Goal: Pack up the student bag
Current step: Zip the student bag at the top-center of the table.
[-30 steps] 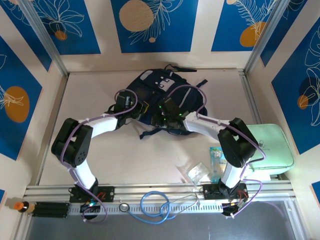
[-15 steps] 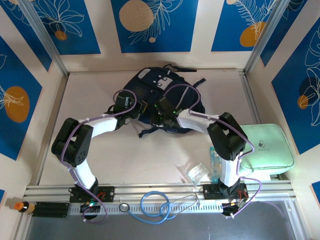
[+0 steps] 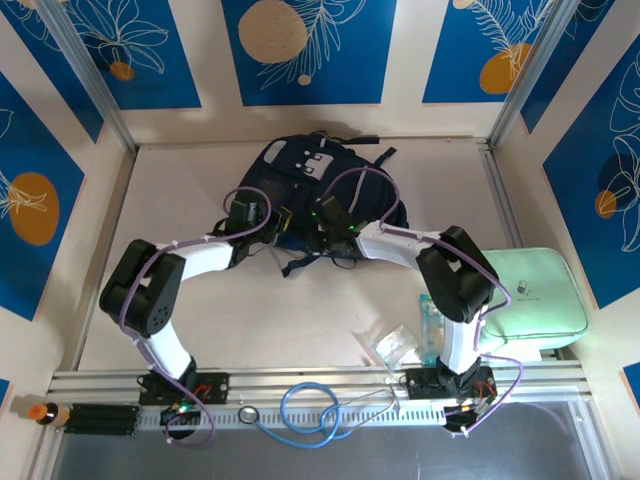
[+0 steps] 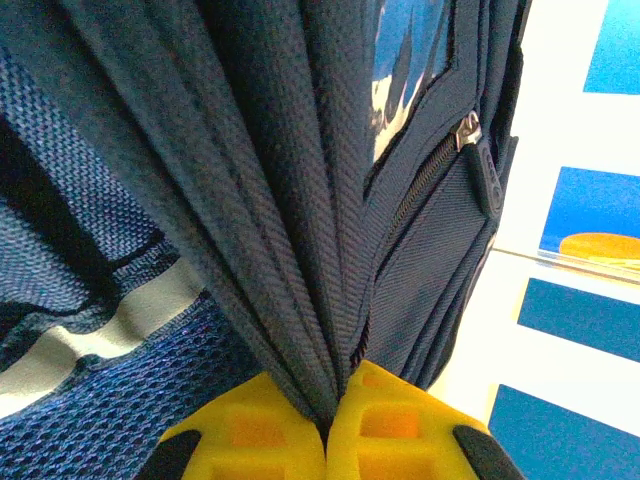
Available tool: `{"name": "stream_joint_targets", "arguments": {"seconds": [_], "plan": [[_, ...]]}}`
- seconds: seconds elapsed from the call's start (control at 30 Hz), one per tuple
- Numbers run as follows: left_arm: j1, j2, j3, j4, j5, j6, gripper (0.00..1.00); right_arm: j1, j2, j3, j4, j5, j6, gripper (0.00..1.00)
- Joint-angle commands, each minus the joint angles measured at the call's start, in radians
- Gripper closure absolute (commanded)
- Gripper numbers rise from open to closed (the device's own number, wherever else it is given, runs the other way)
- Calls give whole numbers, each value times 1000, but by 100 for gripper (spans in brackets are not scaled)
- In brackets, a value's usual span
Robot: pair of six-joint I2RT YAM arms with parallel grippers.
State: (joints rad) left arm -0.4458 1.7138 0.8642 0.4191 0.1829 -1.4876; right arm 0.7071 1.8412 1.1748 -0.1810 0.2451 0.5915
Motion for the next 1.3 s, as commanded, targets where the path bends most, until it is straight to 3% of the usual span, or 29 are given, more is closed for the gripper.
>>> {"name": "stream_joint_targets", "arguments": {"seconds": [0.0,0.13,0.37,0.47,0.7,0.97,1.13,1.27], "plan": [[-13,-36,-7,7,67,4,100,-25,-85,-49,76,-78,-46,89],[-14,-19,5,21,70,-2,100,-21,-126,-103,124,-168,0,88],[-16,-17,19,15,75,0,100,-33,-114,-121,154,-125,73,84],[-16,-20,20,12,76,2,100,-28,-90,-83,114,-77,73,83],[-19,-22,22,10,77,0,100,-2,-41,-2,43,-15,72,68],[-34,-25,25,6,75,0,100,45,50,142,-119,141,216,62],[-45,-27,16,10,70,-6,100,58,125,242,-219,264,229,63],[-46,-29,12,14,70,-8,100,60,161,281,-262,311,206,73]]}}
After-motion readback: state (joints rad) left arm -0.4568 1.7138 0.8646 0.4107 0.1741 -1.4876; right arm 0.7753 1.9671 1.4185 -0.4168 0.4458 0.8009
